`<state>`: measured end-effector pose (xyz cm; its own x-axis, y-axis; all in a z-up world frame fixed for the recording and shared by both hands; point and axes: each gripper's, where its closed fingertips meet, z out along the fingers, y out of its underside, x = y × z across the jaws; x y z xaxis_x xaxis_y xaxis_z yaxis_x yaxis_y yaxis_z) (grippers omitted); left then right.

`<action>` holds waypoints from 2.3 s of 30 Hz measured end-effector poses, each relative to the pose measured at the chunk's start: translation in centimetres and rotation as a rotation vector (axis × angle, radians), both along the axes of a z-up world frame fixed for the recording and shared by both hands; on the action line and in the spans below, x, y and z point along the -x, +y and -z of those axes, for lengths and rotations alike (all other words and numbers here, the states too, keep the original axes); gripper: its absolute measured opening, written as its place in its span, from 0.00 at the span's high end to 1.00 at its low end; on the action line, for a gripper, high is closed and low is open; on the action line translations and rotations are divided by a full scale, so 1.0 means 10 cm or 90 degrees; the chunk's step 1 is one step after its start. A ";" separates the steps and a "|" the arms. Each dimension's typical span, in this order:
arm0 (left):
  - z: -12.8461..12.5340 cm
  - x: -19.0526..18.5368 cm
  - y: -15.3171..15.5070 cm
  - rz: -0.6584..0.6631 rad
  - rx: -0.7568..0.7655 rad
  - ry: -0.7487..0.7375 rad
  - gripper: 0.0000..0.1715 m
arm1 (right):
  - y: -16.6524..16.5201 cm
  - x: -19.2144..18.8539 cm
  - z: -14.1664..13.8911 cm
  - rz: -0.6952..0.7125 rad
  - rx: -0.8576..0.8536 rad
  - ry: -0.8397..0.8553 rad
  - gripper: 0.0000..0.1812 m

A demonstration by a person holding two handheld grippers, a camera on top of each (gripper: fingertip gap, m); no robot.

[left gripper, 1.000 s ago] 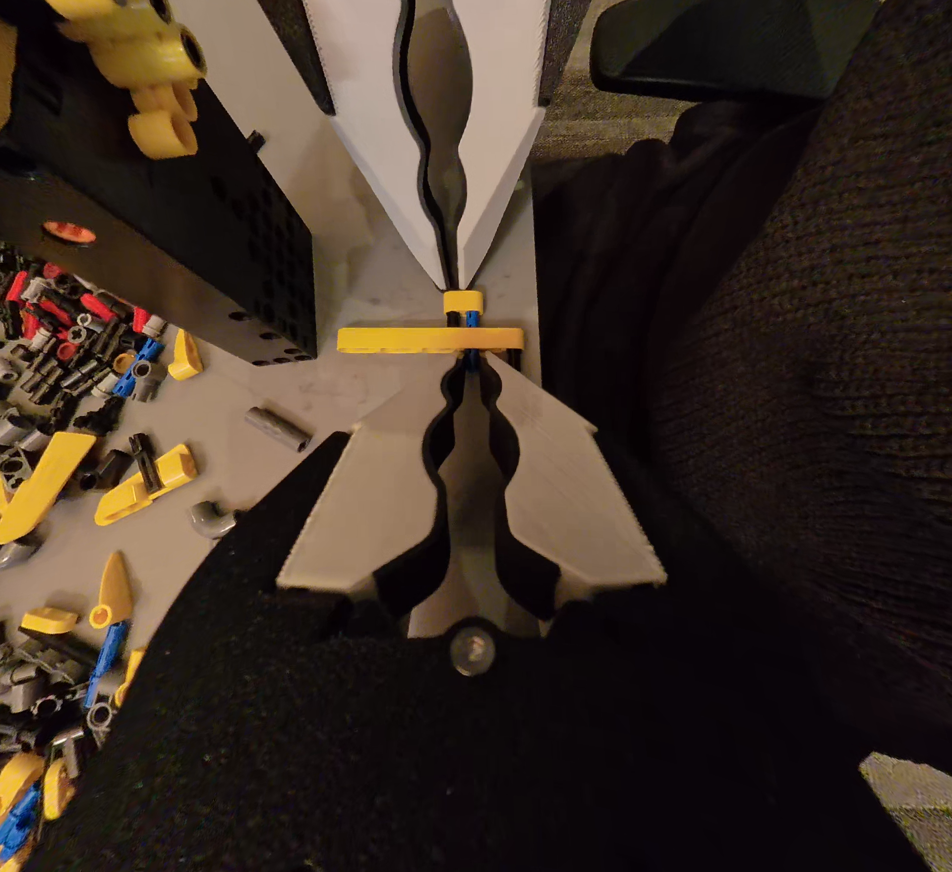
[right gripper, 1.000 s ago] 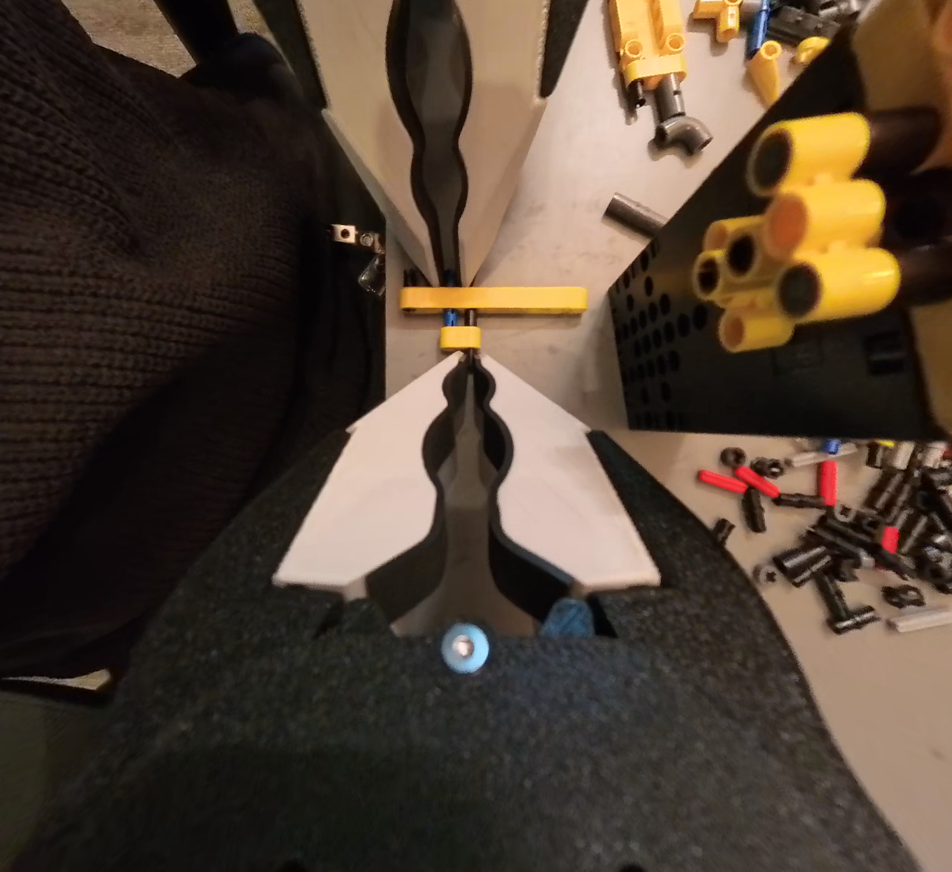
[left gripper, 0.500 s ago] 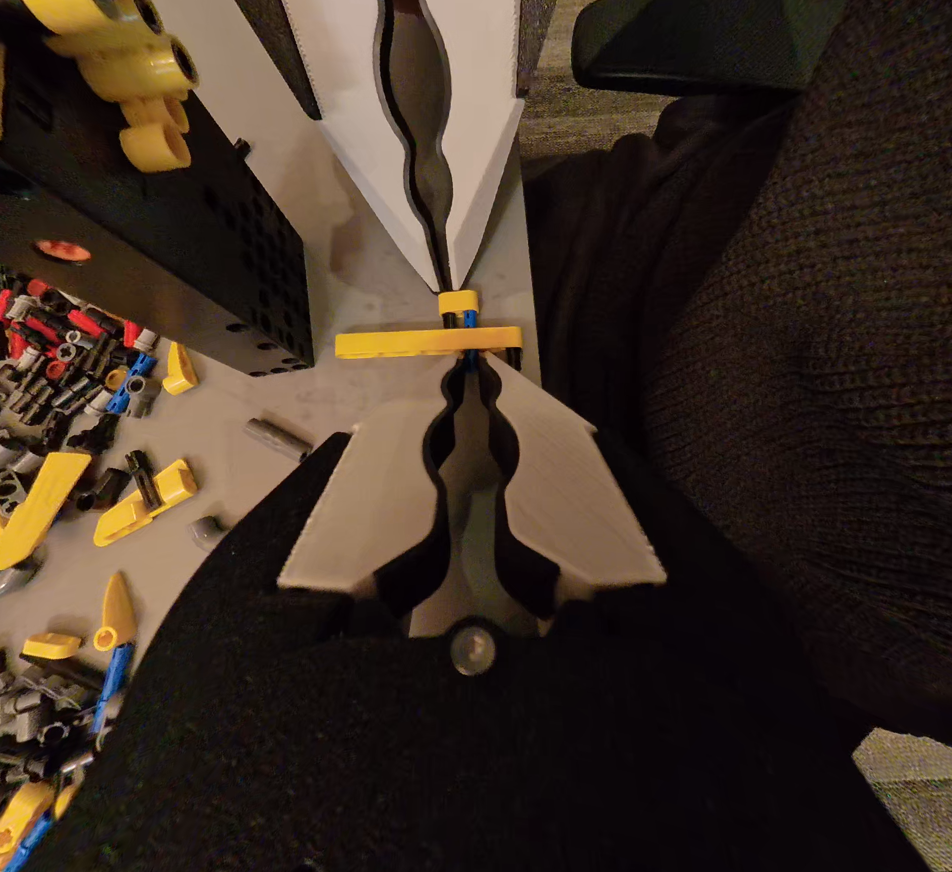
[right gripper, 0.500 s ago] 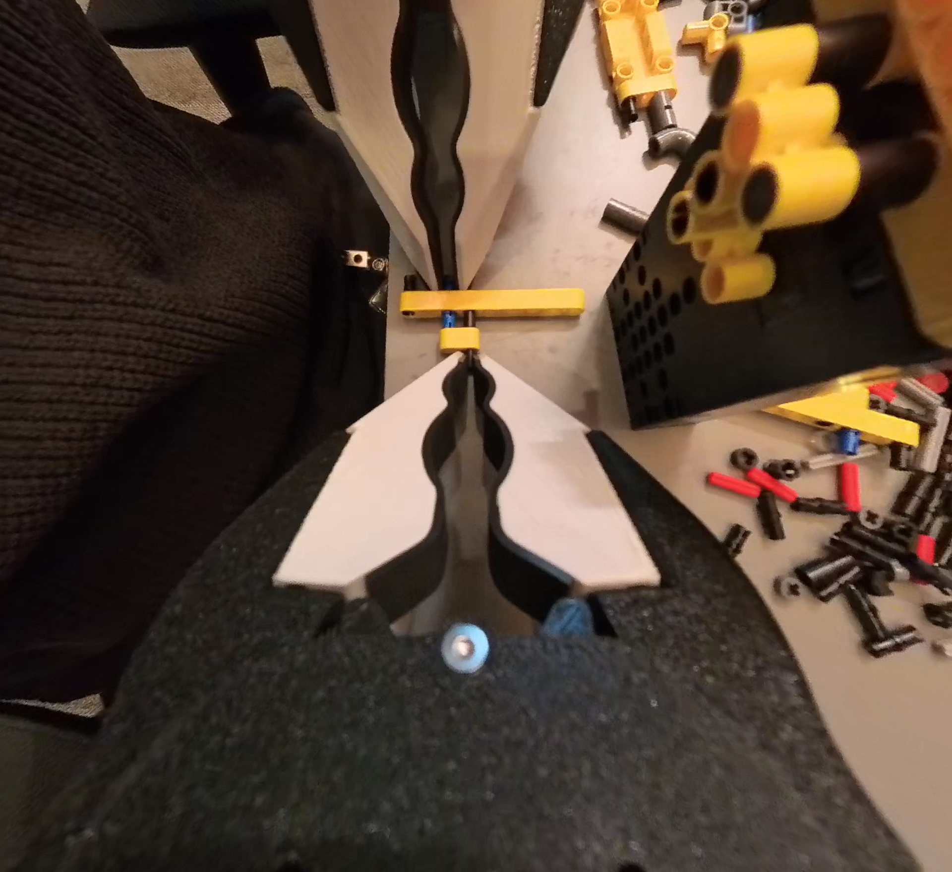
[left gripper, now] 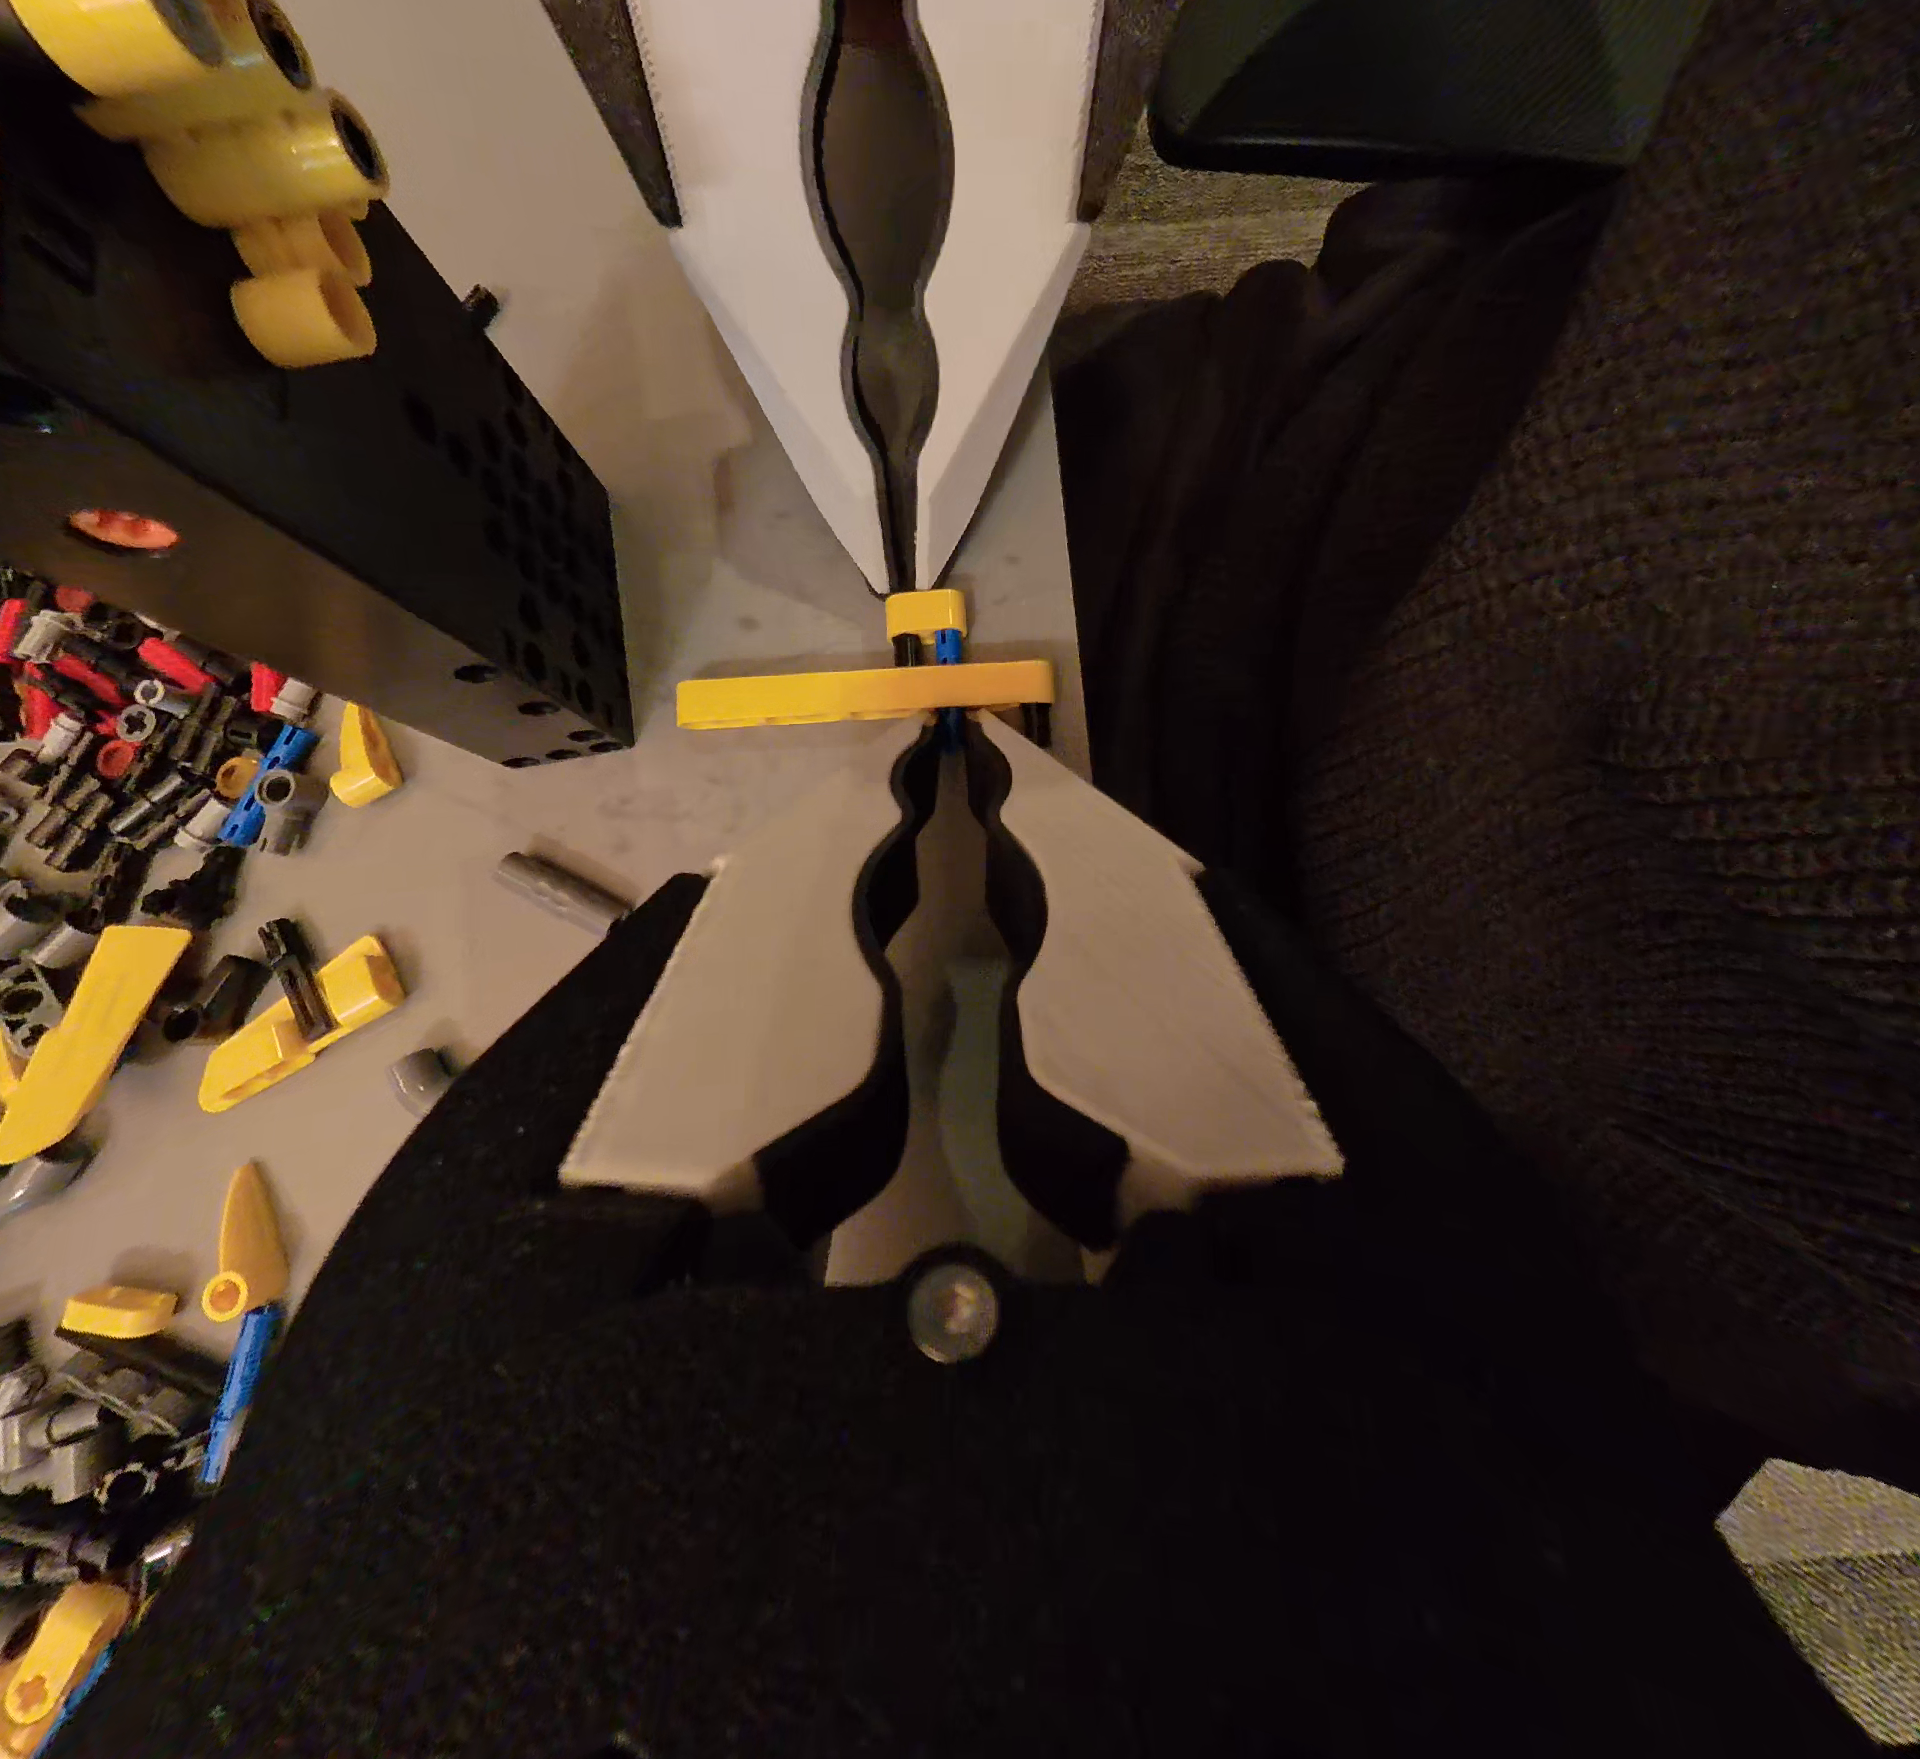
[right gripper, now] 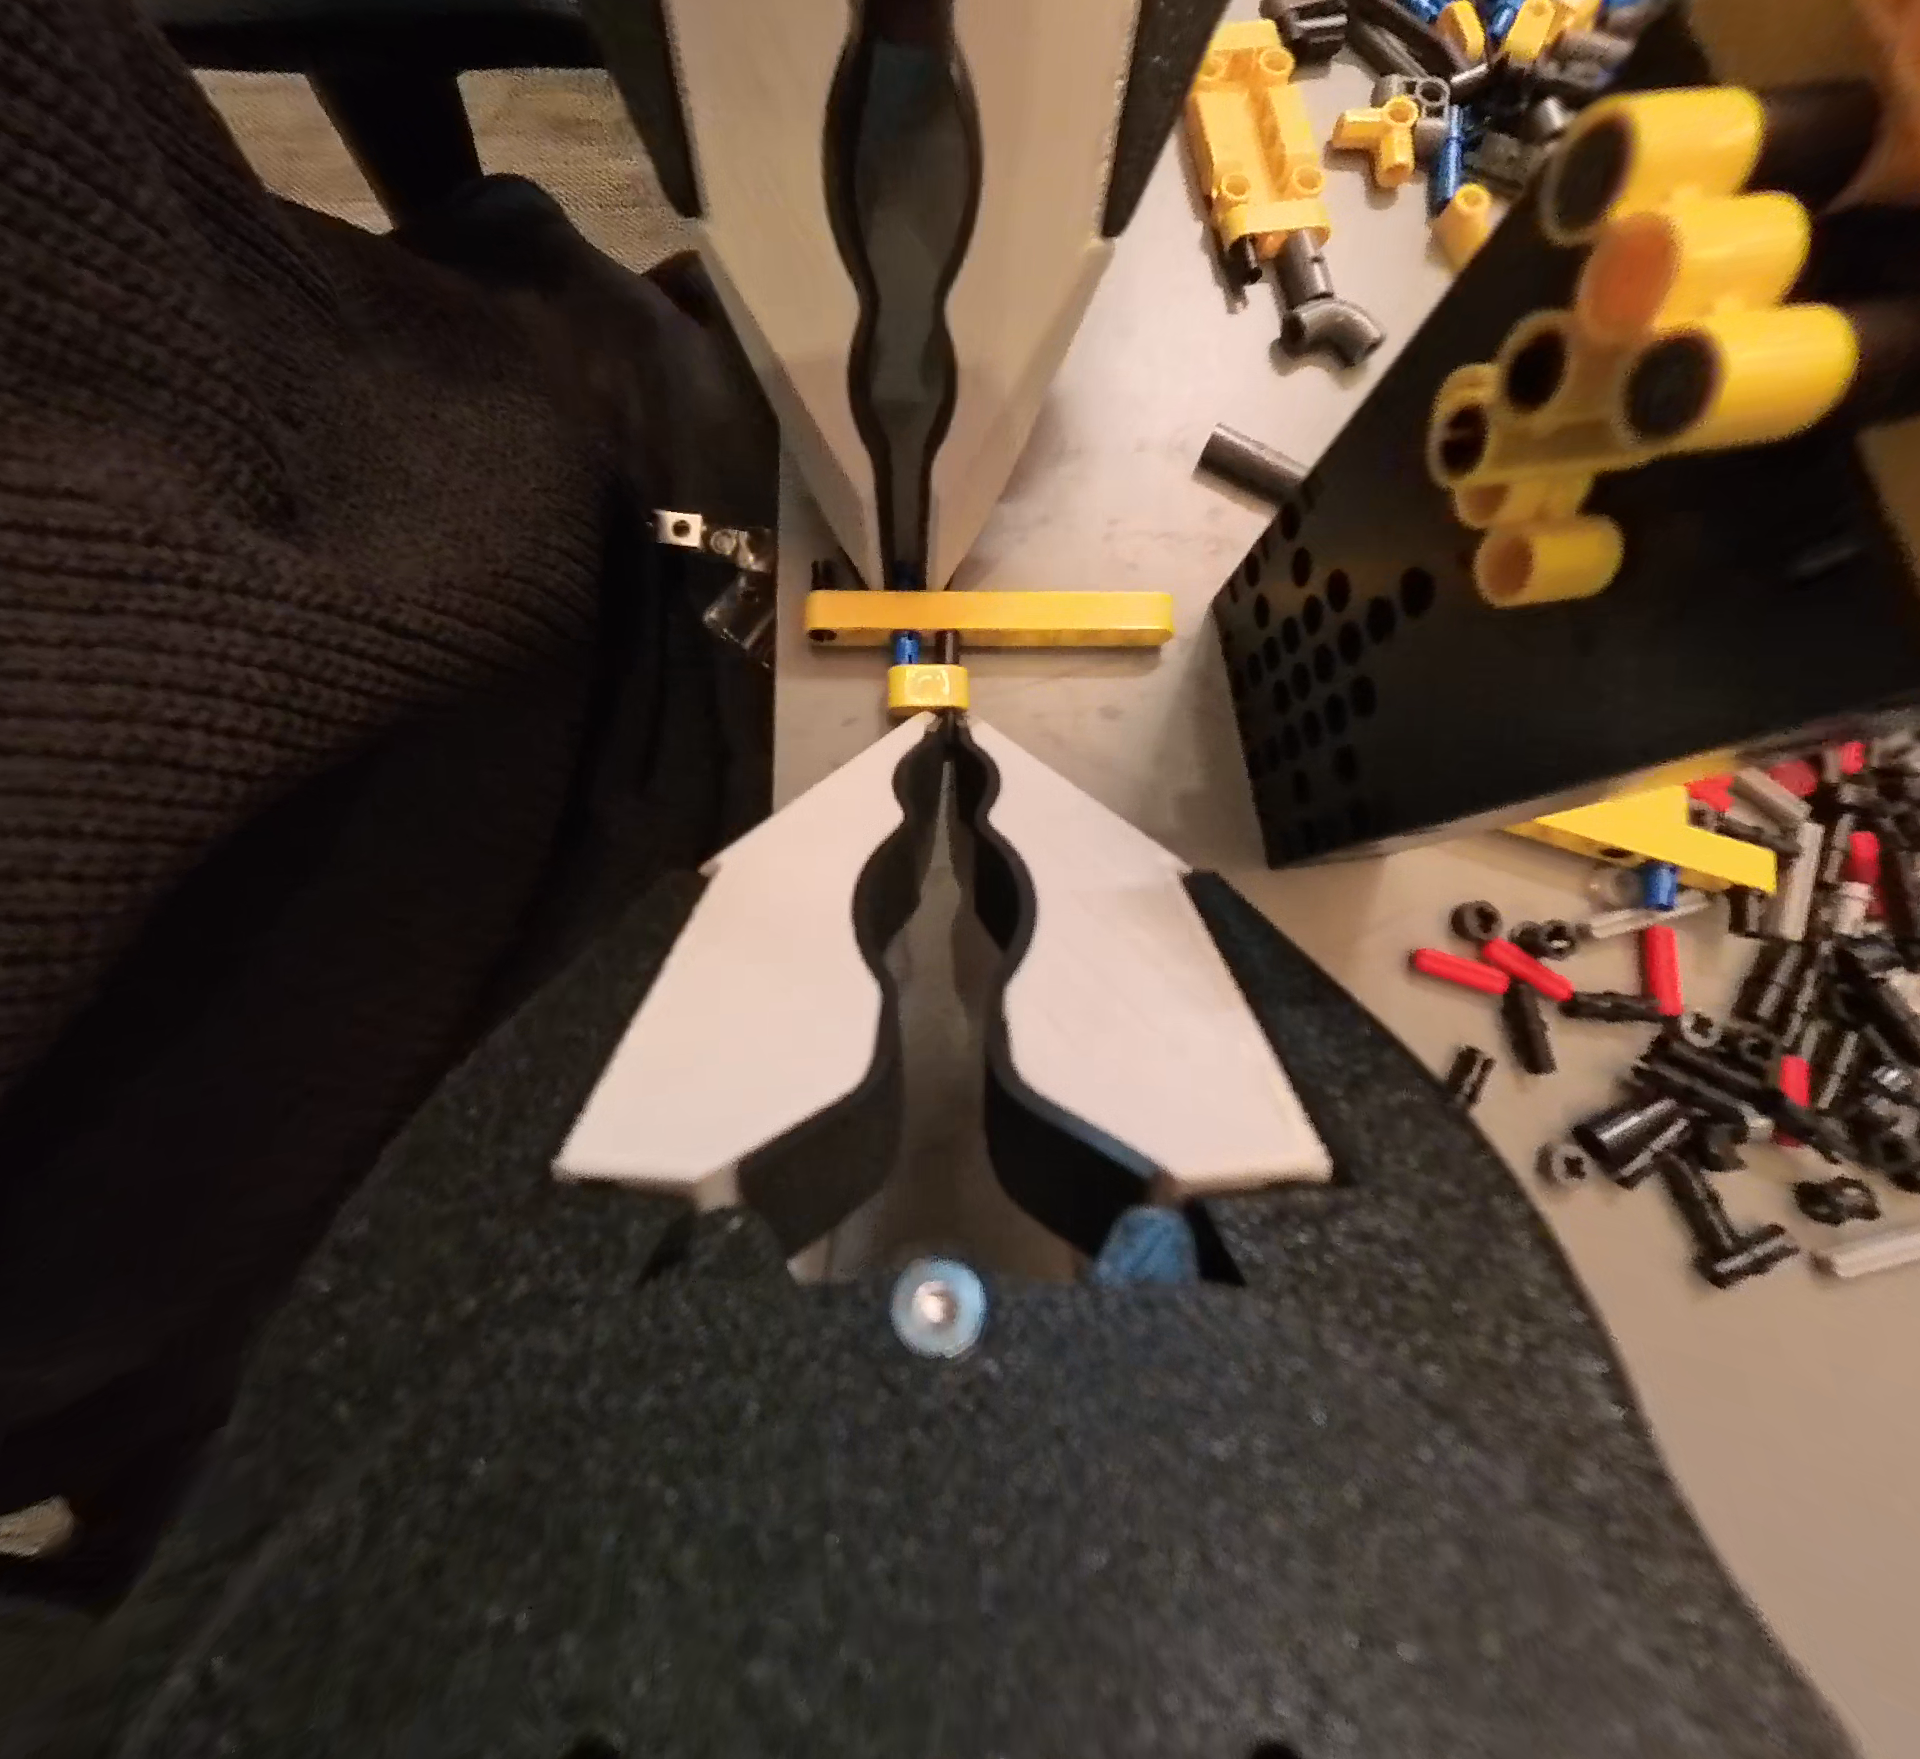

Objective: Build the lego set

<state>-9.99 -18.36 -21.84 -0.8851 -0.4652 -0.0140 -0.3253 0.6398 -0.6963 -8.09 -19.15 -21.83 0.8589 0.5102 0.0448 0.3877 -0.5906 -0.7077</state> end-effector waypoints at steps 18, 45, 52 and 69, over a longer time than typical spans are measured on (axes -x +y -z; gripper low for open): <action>0.00 0.00 0.00 0.018 -0.032 -0.006 0.98 | -0.01 0.00 0.01 0.093 0.162 0.064 1.00; -0.06 0.01 0.05 -0.074 0.066 0.012 0.88 | -0.03 -0.02 0.00 0.126 0.079 0.082 0.99; -0.06 -0.03 0.00 -0.069 0.058 -0.001 0.88 | -0.02 -0.02 0.01 0.091 0.075 0.046 0.99; -0.06 -0.01 -0.01 -0.067 0.048 -0.014 0.88 | -0.01 -0.01 0.01 0.089 0.062 -0.008 0.99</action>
<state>-9.85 -18.51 -21.27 -0.8312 -0.5560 0.0058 -0.3718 0.5480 -0.7493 -7.99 -19.29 -21.91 0.9216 0.3880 0.0125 0.3054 -0.7047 -0.6404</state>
